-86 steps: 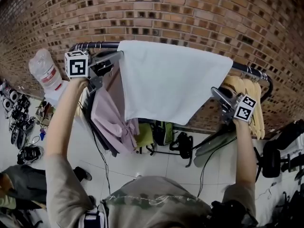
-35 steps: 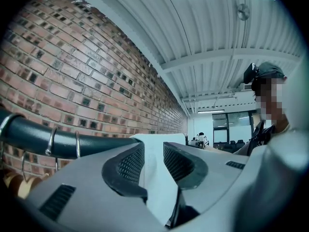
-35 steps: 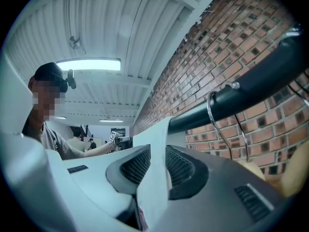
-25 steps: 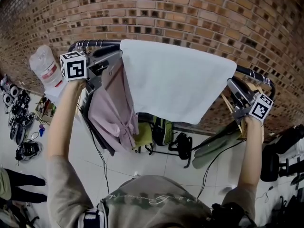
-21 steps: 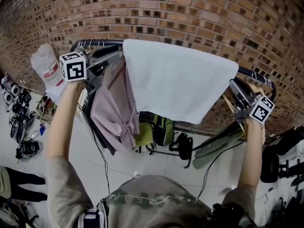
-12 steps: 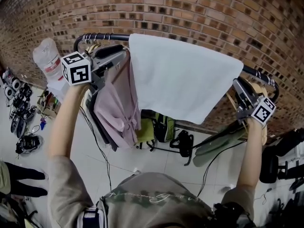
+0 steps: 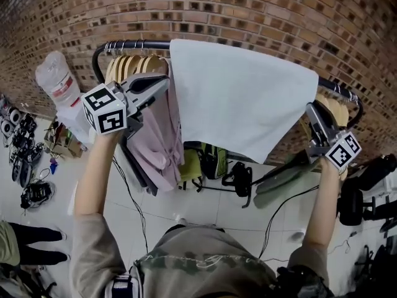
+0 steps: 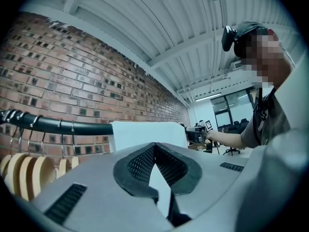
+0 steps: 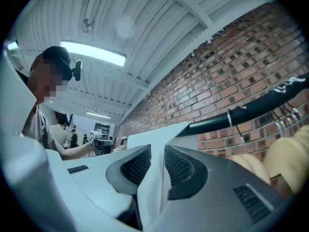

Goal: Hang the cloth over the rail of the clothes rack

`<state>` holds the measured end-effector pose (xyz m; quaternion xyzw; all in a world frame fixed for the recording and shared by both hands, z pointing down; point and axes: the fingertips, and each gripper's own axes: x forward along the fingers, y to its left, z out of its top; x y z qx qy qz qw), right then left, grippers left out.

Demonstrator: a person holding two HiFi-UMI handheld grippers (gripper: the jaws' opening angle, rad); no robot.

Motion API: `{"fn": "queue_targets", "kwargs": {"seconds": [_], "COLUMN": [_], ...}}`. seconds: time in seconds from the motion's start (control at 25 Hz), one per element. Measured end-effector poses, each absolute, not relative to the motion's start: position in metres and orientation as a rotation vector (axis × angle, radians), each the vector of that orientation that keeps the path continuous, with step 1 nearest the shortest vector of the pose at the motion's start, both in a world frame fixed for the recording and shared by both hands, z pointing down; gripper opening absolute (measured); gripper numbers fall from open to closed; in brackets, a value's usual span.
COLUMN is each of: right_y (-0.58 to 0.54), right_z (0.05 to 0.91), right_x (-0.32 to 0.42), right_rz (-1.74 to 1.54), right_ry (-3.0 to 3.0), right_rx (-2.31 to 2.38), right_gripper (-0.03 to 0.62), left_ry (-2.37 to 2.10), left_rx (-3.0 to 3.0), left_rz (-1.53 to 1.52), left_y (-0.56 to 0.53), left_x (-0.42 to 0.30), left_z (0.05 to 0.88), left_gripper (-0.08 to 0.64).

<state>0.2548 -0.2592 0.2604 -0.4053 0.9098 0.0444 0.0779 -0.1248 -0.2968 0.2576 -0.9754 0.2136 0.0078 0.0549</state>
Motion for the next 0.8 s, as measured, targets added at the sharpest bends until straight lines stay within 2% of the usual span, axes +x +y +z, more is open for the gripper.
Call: {"fn": "queue_targets", "kwargs": {"seconds": [0.12,0.32,0.48,0.8], "right_y": [-0.256,-0.273,-0.264,-0.195], "right_z": [0.261,0.261,0.281,0.279], "right_x": [0.264,0.26,0.254,0.199], "right_rz": [0.108,-0.09,-0.033,0.048], "right_ry": [2.634,2.499,2.596,2.648], "right_rx": [-1.351,-1.275,-1.379,-1.261], "right_gripper": [0.074,0.074,0.074,0.073], "left_ry": [0.579,0.468,0.469,0.45], "left_rx": [-3.011,-3.093,-3.1,-3.147], "left_rz": [0.031,0.097,0.102,0.11], "left_y": [-0.284,-0.282,-0.277,-0.26], "left_x": [-0.114,-0.104,-0.102,-0.102], "left_z": [0.269,0.283,0.29,0.302], "left_gripper": [0.006,0.006,0.006,0.005]}}
